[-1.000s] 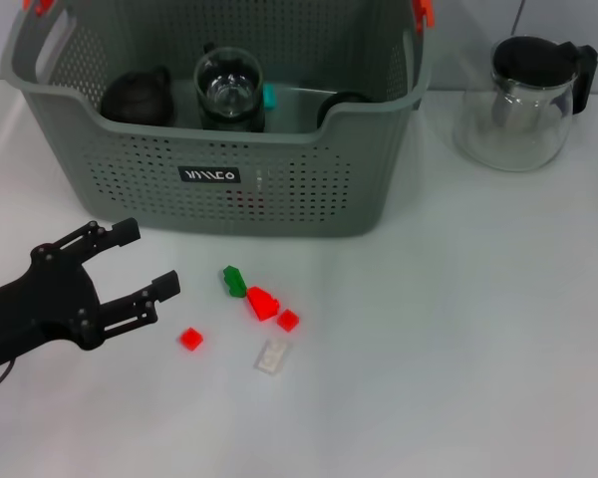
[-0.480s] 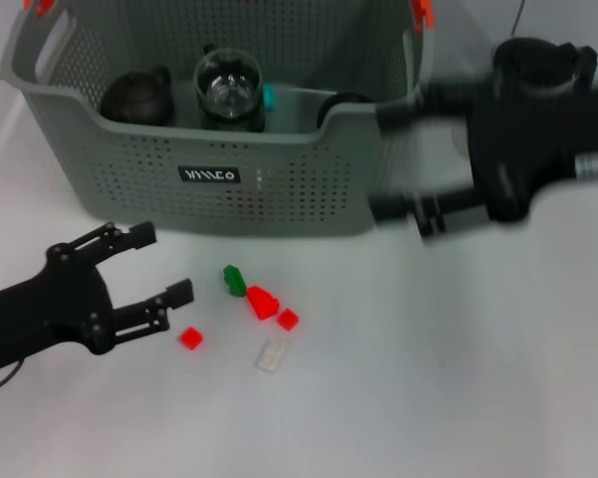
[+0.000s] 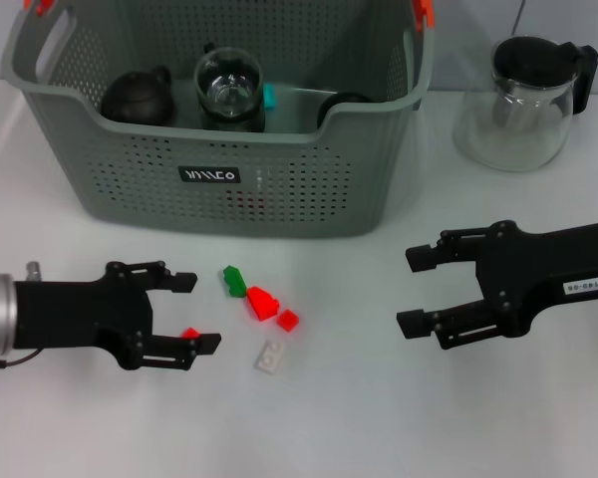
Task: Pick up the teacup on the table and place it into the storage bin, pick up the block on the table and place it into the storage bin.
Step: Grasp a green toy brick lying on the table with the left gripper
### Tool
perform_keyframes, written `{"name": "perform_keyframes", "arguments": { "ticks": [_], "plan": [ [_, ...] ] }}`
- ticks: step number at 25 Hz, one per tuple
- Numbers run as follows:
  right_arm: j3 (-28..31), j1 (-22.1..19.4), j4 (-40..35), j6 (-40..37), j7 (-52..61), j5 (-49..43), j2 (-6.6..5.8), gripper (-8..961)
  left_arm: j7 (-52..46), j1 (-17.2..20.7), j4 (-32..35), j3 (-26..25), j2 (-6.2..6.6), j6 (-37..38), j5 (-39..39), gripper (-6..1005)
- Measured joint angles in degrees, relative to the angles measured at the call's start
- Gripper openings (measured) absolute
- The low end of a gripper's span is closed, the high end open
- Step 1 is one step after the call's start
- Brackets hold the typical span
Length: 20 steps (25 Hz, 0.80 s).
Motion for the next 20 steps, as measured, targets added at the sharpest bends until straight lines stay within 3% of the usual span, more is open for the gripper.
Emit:
{"name": "perform_keyframes", "arguments": {
  "ticks": [7, 20],
  "plan": [
    [-0.43, 2.12, 3.01, 1.18, 0.26, -2.37, 0.07, 887, -17.45, -1.16, 8.48, 14.67, -0.22, -5.17, 6.34, 842],
    [-0.64, 5.37, 5.33, 3.65, 0.57, -5.99, 0.07, 886, -26.16, -1.11, 12.82, 22.8, -0.68, -8.56, 11.38, 842]
  ]
}}
